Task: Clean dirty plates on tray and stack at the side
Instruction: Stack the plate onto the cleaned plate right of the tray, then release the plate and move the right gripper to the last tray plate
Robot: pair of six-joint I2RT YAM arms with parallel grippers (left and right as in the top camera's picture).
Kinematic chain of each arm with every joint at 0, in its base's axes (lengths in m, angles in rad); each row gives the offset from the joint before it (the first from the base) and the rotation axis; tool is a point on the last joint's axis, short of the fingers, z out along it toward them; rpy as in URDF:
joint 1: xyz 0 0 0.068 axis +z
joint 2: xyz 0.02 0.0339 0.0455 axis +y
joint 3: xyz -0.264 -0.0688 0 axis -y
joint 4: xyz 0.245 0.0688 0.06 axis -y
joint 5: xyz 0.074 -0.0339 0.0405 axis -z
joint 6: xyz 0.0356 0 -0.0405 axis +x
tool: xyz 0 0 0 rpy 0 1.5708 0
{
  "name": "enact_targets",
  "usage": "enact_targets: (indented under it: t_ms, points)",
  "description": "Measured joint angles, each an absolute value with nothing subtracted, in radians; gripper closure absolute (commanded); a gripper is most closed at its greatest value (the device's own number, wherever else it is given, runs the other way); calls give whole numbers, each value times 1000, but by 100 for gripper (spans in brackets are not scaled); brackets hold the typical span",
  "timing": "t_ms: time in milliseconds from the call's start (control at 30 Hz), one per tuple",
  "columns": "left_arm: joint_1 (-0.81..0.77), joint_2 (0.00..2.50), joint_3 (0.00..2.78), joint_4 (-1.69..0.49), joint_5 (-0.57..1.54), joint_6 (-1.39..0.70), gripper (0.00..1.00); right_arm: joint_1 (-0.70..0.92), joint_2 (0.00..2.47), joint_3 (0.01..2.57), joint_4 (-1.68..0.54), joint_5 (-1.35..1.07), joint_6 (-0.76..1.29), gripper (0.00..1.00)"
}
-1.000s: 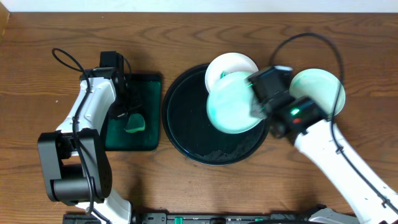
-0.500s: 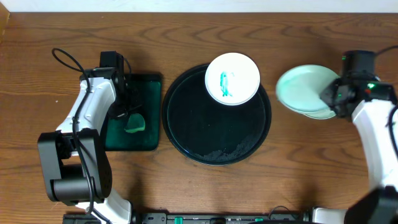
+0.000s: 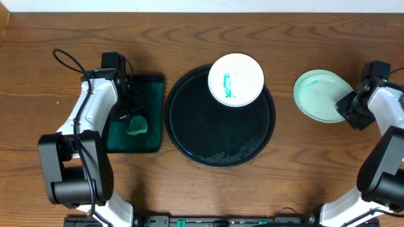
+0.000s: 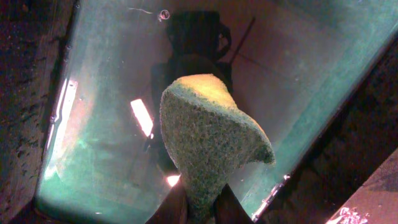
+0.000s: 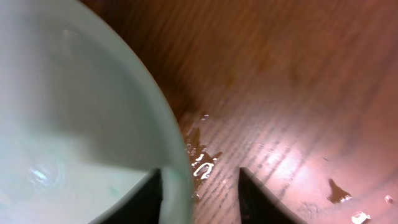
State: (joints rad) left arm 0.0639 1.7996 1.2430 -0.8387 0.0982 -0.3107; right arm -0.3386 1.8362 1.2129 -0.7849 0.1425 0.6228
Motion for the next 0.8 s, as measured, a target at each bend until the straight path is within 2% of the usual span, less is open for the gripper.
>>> enact_targets:
  t_ms: [300, 500, 633, 800]
  points:
    - [64, 1800, 1243, -839, 98, -311, 92, -333, 1821, 1219, -774, -27, 539, 55]
    - [64, 1800, 1243, -842, 98, -311, 92, -271, 1676, 1231, -789, -60, 475, 55]
    - [64, 1800, 1243, -842, 98, -311, 93, -153, 1567, 1244, -799, -91, 357, 41]
    - [64, 1800, 1243, -842, 98, -311, 93, 53, 1576, 1248, -768, -196, 127, 36]
